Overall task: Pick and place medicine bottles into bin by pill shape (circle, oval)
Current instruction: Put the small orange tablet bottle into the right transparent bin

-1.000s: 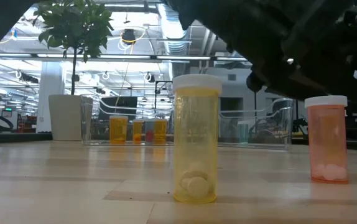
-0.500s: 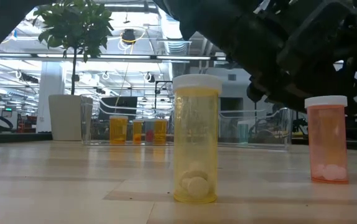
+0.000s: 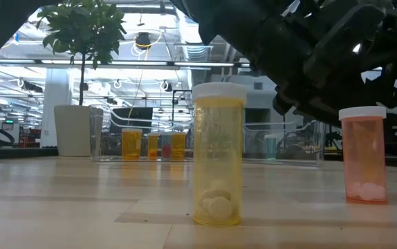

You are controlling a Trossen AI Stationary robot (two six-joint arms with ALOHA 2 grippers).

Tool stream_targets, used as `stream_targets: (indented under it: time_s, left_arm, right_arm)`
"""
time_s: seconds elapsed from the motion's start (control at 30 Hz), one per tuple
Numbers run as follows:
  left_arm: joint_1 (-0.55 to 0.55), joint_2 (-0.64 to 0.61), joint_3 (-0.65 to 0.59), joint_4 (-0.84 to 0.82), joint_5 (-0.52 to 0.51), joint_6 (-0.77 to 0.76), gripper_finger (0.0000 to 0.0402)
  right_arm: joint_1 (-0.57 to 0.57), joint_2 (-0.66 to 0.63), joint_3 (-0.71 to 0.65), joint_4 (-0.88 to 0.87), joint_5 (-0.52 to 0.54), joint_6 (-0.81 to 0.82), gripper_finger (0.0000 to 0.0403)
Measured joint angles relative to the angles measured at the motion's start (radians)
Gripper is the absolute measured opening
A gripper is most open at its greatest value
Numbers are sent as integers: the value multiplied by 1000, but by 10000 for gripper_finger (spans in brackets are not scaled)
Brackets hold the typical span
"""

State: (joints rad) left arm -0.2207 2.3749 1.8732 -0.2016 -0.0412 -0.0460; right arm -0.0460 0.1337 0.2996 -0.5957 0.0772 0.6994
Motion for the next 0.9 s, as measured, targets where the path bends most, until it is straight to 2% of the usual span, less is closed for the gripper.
stream_targets:
  time_s: [0.3,0.47,0.7,0.9]
  left_arm:
    - [7,-11,0,-22,-17,-66,110]
    - [45,-81,0,-61,-33,-133,111]
    - [157,-230,0,-179,-187,-72,111]
    - [289,-294,1,-169,-325,-44,112]
  right_arm:
    - [0,0,0,0,0,0,333]
    - [0,0,0,0,0,6,333]
    - [0,0,0,1,0,7,333]
    - [0,0,0,0,1,6,333]
